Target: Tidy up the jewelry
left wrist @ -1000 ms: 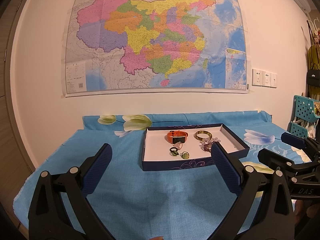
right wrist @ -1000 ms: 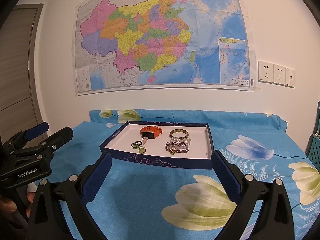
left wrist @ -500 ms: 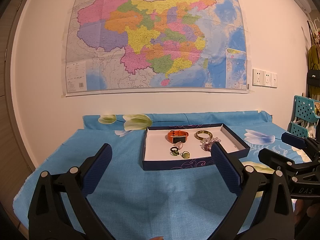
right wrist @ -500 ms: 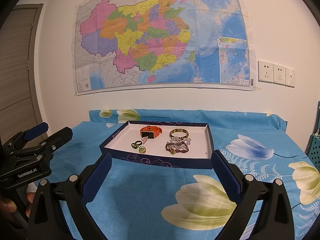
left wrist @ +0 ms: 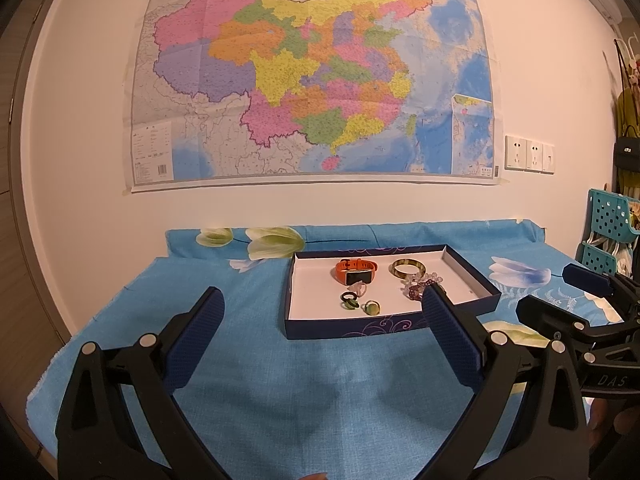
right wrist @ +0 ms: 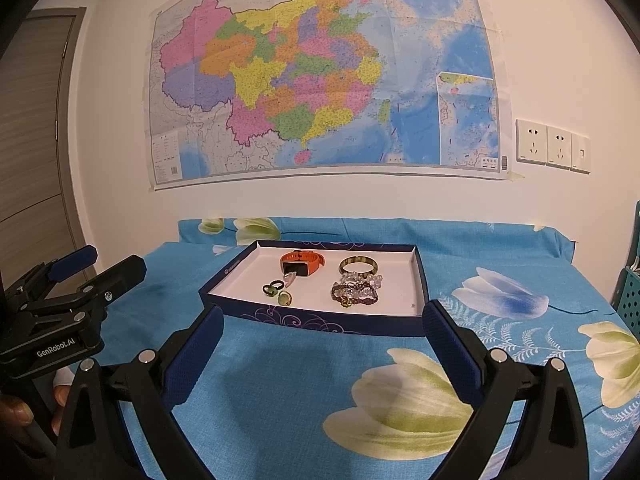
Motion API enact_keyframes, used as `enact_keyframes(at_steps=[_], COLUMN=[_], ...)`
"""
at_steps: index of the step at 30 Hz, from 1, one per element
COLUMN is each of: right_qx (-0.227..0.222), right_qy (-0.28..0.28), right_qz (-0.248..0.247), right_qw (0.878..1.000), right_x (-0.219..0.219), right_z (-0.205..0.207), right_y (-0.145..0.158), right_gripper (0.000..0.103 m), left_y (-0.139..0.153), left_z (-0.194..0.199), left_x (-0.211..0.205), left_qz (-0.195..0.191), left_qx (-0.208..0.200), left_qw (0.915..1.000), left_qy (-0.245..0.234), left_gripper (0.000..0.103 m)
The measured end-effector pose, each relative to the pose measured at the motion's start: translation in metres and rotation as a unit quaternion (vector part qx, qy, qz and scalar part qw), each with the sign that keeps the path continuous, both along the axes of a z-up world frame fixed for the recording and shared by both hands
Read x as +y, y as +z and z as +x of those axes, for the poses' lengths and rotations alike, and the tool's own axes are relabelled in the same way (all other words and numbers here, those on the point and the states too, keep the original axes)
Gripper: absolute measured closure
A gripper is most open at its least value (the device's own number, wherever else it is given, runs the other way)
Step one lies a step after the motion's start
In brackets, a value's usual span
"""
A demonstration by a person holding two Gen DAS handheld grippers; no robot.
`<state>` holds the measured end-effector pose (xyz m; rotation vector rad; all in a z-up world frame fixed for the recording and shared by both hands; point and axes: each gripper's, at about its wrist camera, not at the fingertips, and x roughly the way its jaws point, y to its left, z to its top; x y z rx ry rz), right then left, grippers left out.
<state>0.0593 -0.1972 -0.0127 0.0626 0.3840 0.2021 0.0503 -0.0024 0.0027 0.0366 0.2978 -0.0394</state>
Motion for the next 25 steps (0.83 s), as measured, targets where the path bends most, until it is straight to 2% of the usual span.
enact_keyframes(at_steps=[15,20,22,25], right_qx=[0.0,0.011,0.034,0.097], right_qy=[0.0,0.002,-0.003,-0.018], right_qz=[0.0,-0.013,-0.019,-0.017], right_qw=[1.0,1.0,0.999,0.995], right_x=[0.0,-0.003,-0.011,-0.042], right_z=[0.001,0.006,0.015,0.041], right_y=[-0.001,-0.006,-0.012,-0.028], right_gripper=[0.007,0.007,0.007,0.007], left_y=[-0.005,-0.013,-0.02,-0.031], left_z=[0.002,0.012,0.023,0.038], left_x=[0.004,0.002,0.005,0.015], left_qz=[0.001,0.002,0.007,0.001], left_qx=[-0.004,0.025,0.051,0.087], left_qw=[1.0,0.9997,0.9987,0.9962], left_qy=[0.0,-0.003,0.0,0.003], left_gripper=[0.006,0.006,0.006,0.006])
